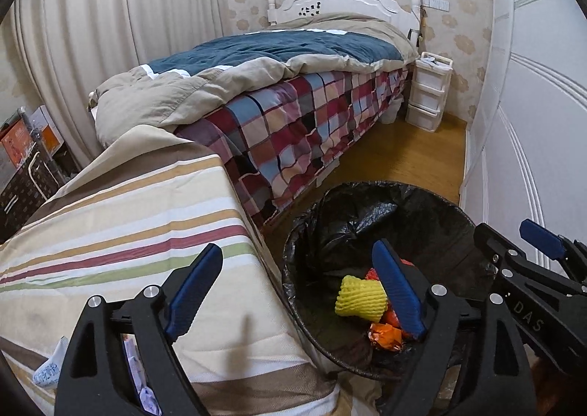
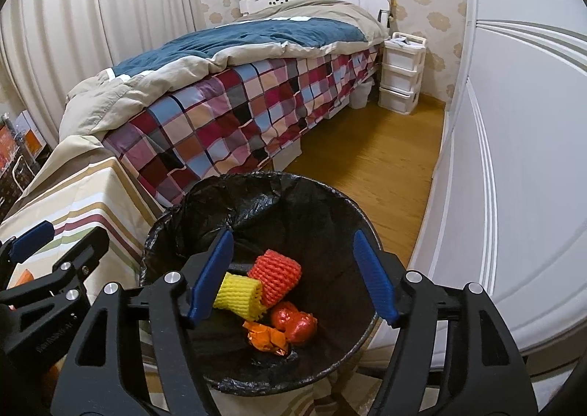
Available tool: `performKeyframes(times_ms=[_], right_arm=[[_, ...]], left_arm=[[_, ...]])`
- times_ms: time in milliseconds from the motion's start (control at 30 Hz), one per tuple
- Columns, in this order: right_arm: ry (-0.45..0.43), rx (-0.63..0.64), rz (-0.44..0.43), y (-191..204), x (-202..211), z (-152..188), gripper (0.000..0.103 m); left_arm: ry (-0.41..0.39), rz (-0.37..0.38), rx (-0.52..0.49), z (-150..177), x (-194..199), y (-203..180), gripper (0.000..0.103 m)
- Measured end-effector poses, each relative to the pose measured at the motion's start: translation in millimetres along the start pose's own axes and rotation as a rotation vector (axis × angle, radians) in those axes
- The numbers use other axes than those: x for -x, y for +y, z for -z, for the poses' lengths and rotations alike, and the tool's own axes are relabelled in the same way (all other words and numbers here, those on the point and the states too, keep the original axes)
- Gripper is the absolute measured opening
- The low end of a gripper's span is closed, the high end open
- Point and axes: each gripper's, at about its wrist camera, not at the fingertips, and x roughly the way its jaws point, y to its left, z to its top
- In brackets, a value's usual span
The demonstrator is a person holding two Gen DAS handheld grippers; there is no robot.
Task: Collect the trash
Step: 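Carry both foam nets over the bin and open both tools to drop them, then move both tools back toward the remaining trash on the table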
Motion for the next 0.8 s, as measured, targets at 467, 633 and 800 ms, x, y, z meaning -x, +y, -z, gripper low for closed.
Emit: performKeyframes(times_ms=[467,633,800], right_arm=[[-0.013,0.006,-0.024,17,39,17,0.07],[-0.007,0.026,-0.05,31,54,30,0.07],[0.002,0.049,-0.089,48,68,45,0.07]], left_arm=[[-0.014,-0.032,0.012,17,47,34,0.085],[-0.006,-0.059,0.032,31,64,57,0.085],[-0.005,-0.087,0.046,48,81,80,0.085]])
